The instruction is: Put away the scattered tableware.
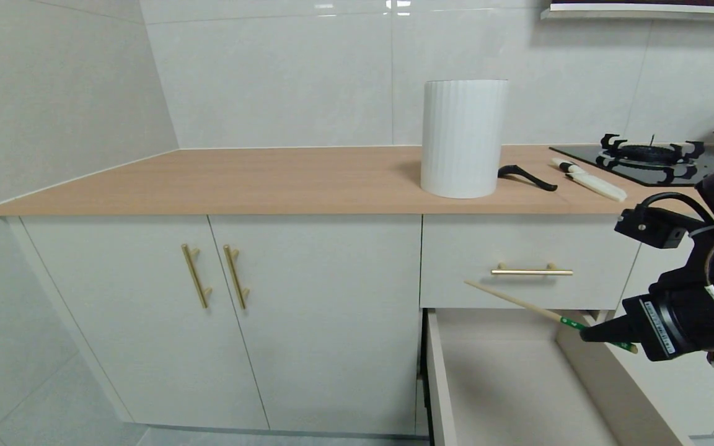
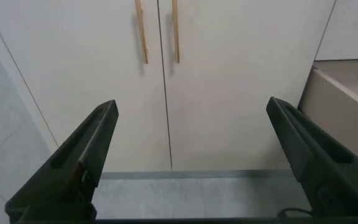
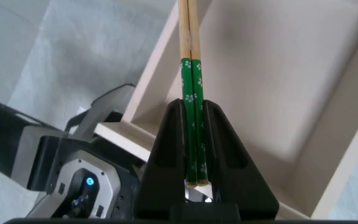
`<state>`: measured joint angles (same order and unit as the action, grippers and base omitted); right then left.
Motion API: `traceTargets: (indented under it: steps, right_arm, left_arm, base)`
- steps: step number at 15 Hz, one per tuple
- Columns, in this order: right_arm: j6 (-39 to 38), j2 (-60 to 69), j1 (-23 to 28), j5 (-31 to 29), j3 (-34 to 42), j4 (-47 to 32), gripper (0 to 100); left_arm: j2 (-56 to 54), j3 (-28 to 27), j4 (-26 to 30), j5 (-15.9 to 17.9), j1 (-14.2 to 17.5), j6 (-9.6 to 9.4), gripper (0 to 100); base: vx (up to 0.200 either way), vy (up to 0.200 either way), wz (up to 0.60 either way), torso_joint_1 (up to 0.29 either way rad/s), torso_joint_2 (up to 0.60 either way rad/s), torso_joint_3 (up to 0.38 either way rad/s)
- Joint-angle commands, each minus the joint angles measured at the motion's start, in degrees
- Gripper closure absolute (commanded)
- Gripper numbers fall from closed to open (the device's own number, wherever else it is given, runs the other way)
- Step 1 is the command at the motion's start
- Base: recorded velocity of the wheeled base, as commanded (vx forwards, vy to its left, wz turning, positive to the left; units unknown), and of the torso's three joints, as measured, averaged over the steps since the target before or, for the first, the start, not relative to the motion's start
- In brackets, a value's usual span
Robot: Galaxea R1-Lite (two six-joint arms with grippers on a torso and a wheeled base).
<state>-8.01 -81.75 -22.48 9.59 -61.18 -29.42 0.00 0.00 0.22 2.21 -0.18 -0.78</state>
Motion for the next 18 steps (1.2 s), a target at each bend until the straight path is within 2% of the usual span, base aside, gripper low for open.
traceTargets:
  steps: [1,7,11,15,18]
  right_arm:
    - [0.0,-1.7,0.0,0.0,0.0,0.0,100]
    - [0.2,-13.0,0.1,-1.1,-1.0,0.7,100]
    - [-2.0,-28.4,0.5,-9.4,-4.2,1.3,100]
    - [-6.4,-37.6,0.4,-11.8,-7.7,1.7,100]
    - [-9.9,-42.8,-0.2,-13.3,-7.7,7.5,100]
  left_arm:
    - [0.0,0.0,0.0,0.0,0.0,-0.01,0]
    - [0.0,0.0,0.0,0.0,0.0,-0.01,0]
    - [0.0,0.0,0.0,0.0,0.0,-0.01,0]
    - [0.0,0.0,0.0,0.0,0.0,-0.01,0]
    - [0.0,0.0,0.0,0.0,0.0,-0.01,0]
  base:
    - [0.000,0.000,0.00,0.000,0.00,0.000]
    - [0.000,0.000,0.00,-0.041,0.08,0.045]
    - [0.000,0.000,0.00,0.000,0.00,0.000]
    - [0.000,0.000,0.00,0.000,0.00,0.000]
    - [0.000,0.000,0.00,0.000,0.00,0.000]
